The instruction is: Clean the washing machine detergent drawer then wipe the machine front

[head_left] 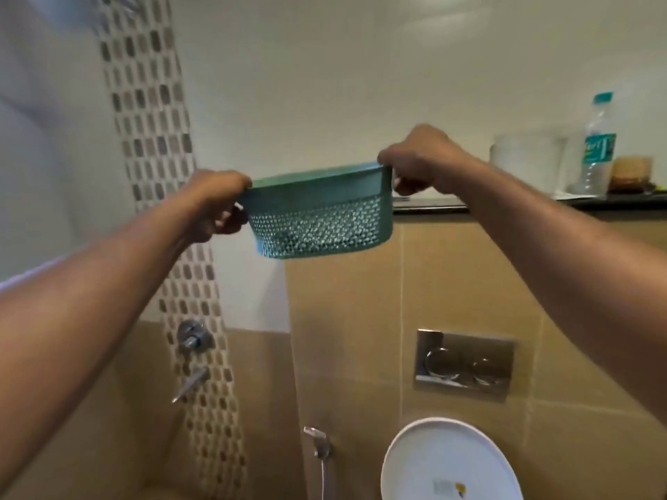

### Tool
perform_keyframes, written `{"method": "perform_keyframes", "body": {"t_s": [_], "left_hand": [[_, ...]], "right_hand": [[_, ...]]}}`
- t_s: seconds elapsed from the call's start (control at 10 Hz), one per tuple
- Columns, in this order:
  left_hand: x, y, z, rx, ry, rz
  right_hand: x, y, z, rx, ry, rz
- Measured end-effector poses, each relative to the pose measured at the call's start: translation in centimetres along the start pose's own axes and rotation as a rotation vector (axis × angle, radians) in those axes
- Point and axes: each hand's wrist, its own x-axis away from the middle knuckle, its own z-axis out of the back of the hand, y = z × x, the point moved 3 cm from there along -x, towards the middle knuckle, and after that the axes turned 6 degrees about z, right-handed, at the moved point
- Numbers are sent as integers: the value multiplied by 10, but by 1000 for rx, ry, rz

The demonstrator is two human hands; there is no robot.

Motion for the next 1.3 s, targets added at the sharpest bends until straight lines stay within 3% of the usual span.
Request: {"method": "perform_keyframes", "body": {"t_s": [0.3, 0.5, 1.1, 1.3], "left_hand": [[-127, 92, -89, 173, -160, -22], [-188, 66, -148, 192, -157, 17], [-255, 30, -180, 293, -109, 41], [-248, 26, -185, 325, -95, 24]], "right_hand": [[-151, 26, 23, 7, 139, 36], [-206, 90, -14, 23, 79, -61], [-240, 130, -49, 111, 129, -34], [-232, 134, -55, -10, 226, -28]]}}
